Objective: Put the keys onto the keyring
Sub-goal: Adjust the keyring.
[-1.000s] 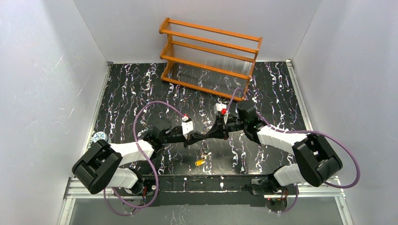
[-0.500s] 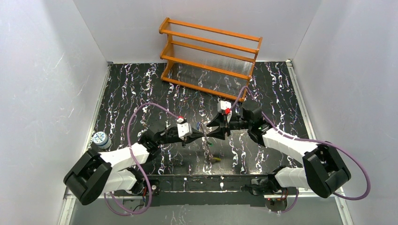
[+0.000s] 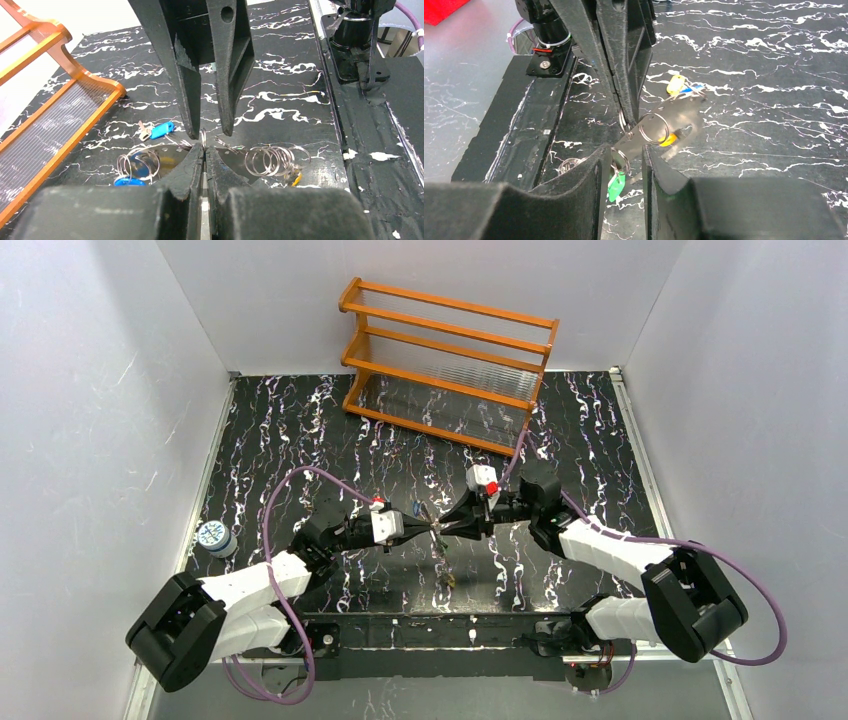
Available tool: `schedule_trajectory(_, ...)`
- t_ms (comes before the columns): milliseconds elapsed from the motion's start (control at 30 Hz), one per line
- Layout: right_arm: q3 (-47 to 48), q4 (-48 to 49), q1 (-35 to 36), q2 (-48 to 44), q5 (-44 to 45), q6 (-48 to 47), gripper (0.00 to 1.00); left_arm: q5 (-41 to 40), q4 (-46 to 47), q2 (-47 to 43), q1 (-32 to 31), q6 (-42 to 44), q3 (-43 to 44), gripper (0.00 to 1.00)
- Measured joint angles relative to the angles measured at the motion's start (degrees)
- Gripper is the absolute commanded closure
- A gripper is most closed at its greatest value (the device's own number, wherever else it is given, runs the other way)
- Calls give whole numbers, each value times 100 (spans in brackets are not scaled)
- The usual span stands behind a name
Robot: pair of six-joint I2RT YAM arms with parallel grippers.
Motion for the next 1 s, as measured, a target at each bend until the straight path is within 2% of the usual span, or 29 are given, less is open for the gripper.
schedule_trajectory(267,-79,337,0,4,-179,90,64,-68,2,0,0,-160,0,100)
schedule_trajectory(467,-74,566,0,181,-284,175,69,-66,28,15,0,-262,0,100)
schedule_trajectory(933,-42,879,7,385,-402,367,70,-68,116,175,0,-424,2,100)
schedule_trajectory(1000,-42,911,7,385,-402,404,73,-63,144,188,-2,-435,2,100)
